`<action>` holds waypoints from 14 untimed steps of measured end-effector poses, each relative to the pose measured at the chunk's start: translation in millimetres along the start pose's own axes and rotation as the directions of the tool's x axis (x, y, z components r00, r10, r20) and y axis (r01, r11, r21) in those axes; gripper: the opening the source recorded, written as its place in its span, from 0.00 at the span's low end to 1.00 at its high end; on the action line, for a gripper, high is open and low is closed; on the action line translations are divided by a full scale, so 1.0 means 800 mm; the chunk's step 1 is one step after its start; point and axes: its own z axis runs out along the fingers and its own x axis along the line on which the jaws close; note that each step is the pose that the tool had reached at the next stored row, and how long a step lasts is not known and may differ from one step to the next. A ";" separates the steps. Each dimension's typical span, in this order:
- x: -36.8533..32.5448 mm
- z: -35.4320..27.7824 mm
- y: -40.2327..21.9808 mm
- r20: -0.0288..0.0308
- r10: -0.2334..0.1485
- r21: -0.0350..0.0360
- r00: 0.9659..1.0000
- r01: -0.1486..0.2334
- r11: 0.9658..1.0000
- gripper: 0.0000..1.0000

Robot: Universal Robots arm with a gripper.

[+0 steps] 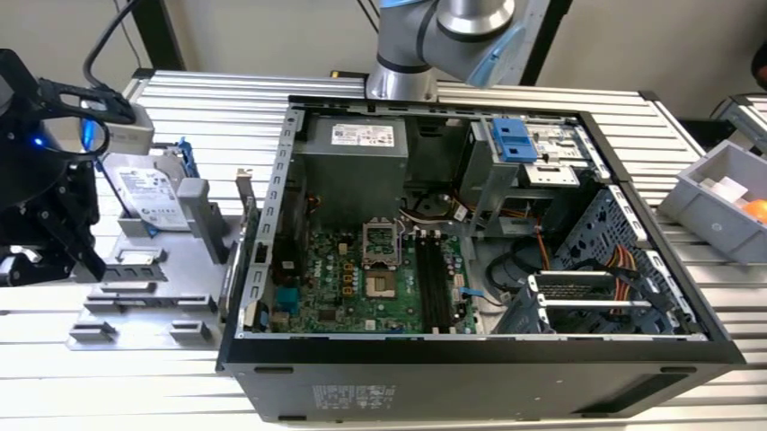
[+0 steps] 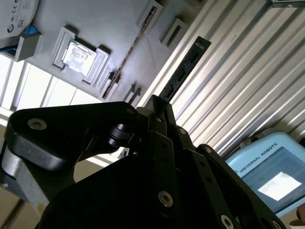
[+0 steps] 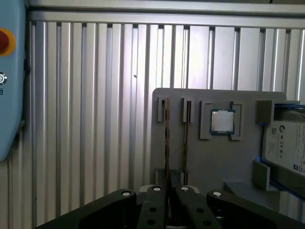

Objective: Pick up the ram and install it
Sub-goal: 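Pick up the ram and move it above insertion slot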

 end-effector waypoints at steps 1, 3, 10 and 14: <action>0.0000 -0.0006 0.0000 0.000 0.000 0.000 1.000 0.000 1.000 0.00; 0.0000 -0.0019 0.0000 0.000 0.000 0.000 1.000 0.000 1.000 0.00; 0.0001 -0.0068 0.0000 0.000 0.000 0.000 1.000 0.000 1.000 0.00; 0.0001 -0.0093 0.0001 0.000 0.000 0.000 1.000 0.000 1.000 0.00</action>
